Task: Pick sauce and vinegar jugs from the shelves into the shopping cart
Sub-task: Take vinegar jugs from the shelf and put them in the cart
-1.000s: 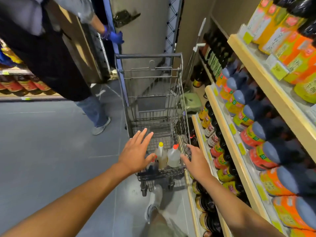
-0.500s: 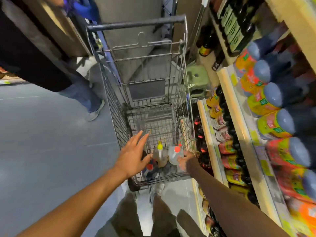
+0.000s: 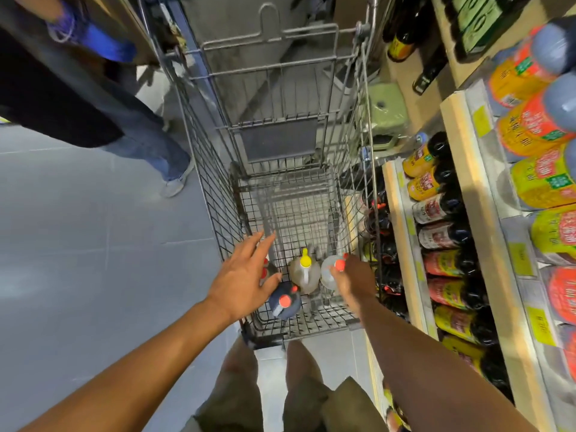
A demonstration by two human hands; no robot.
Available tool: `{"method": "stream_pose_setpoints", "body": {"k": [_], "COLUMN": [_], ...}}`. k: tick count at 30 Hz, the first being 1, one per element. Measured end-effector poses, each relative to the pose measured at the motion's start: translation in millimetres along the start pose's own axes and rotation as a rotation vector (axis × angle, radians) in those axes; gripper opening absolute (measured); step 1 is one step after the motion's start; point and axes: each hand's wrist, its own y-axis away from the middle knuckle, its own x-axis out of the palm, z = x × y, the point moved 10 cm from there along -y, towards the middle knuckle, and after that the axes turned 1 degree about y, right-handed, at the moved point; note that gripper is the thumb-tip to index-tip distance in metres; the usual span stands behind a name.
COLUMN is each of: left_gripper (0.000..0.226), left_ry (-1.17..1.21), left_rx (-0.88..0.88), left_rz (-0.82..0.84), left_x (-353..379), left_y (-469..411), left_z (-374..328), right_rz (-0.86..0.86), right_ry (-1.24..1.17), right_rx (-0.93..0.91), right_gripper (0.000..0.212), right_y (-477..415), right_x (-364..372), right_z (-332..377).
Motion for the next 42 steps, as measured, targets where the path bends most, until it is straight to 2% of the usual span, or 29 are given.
{"method": "stream_pose_setpoints", "body": {"k": [4,7,10,13,15,17,18,19,21,24,27,30,34,38,40,42], "left_gripper": [0.078,0.074,0.070,0.063,0.057,0.055,0.060,0.067,0.077,0.081,0.086,0.078,0.068,0.062,0.080,0.091], "left_ry": [0.009,0.035,0.099,0.193,0.305,0.461,0.539,0.607,0.703,0.878,1.056,1.253,1.436,1.327,1.215,1.223], "left_rx": [-0.015,-0.006,-0.005,-0.046,-0.101,-0.155,-0.161,-0.153,-0.121,-0.117,-0.042,0.047,0.041,0.108,0.153,0.192], "left_rz": [0.031,0.044,0.068,0.109,0.124,0.130,0.130,0.126,0.108,0.101,0.143,0.129,0.124,0.036,-0.036,-0.050], "left_x": [0.2,-5.9,-15.8,-24.6,-30.1,-37.4,-41.7,-47.2,-60.1,-80.3,-104.9,-135.3,-150.6,-154.8,-161.8,-165.5], "left_y": [0.4,-0.7,-3.2,-5.9,-7.2,-7.2,-7.9,-8.4,-9.6,-13.3,-15.1,-7.8,0.0,6.4,10.8,14.2], "left_z": [2.3,-0.5,-8.1,-12.4,-12.3,-15.6,-19.3,-25.0,-37.8,-55.6,-84.8,-116.3,-126.2,-116.0,-112.2,-112.1], "right_rz": [-0.011,0.027,-0.057,-0.061,-0.033,-0.045,-0.026,0.025,0.106,0.148,0.161,0.225,0.232,0.255,0.268,0.285], "right_ry": [0.263,0.360,0.194,0.133,0.039,-0.016,-0.048,-0.114,-0.207,-0.282,-0.325,-0.399,-0.415,-0.404,-0.412,-0.407], "right_rx": [-0.133,-0.224,-0.291,-0.387,-0.505,-0.661,-0.673,-0.689,-0.704,-0.816,-0.917,-0.964,-1.035,-1.038,-1.025,-1.022], "right_gripper": [0.017,0.019,0.025,0.020,0.004,0.013,0.011,0.006,0.011,0.011,0.012,0.014,0.021,0.026,0.026,0.027], "right_y": [-7.4,9.3,26.0,36.1,48.0,65.2,71.8,76.7,86.8,110.9,134.1,152.0,161.1,155.2,151.1,148.4], "right_x": [8.6,1.7,-45.7,-94.0,-128.9,-169.8,-188.7,-203.7,-232.0,-275.3,-307.2,-322.6,-332.0,-327.4,-322.6,-316.3], "right_z": [-3.2,-0.4,19.9,40.6,59.4,86.9,97.6,108.0,128.5,167.3,207.5,242.3,278.3,298.8,305.6,311.9]}}
